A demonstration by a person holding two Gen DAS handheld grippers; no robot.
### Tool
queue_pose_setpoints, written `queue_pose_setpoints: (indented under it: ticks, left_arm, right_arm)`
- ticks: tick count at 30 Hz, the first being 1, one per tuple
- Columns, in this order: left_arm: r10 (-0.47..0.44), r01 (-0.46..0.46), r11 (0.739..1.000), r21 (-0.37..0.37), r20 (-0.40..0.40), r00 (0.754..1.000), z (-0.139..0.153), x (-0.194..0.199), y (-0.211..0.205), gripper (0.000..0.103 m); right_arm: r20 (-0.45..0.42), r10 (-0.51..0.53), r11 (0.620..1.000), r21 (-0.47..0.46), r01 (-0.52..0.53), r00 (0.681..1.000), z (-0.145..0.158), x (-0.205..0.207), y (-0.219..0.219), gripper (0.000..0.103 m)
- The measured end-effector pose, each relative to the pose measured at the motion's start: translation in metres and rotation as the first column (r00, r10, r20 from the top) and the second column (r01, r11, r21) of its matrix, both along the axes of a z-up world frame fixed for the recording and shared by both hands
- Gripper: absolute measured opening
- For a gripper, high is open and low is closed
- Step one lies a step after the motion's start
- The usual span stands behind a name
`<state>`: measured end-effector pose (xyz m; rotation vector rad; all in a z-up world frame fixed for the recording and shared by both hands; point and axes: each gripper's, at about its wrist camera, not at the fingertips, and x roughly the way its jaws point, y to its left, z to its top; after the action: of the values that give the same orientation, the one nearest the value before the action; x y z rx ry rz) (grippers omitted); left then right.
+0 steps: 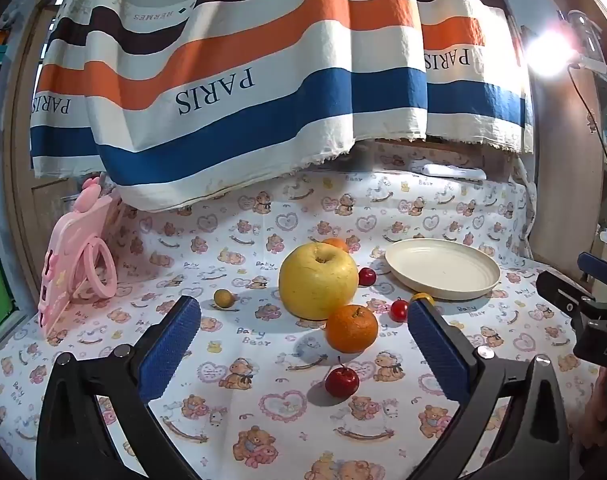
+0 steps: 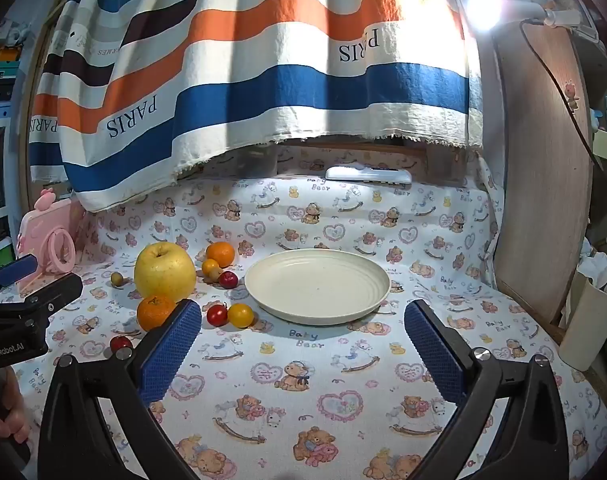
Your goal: Organize fruits
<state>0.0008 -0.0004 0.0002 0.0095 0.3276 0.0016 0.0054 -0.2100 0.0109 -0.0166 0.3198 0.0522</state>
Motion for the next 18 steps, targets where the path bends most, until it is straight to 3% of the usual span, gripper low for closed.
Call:
queue_pose_setpoints:
  ticks: [18]
  left_arm:
    - [0.002,-0.002,1.0,-0.012,0.018,1.0,-0.0024,-0.0005,0.006,0.103]
  right_arm:
    - [-0.001,0.004,1.0,0.0,-0.004,1.0,0.002,0.0021,0.0009,0.102]
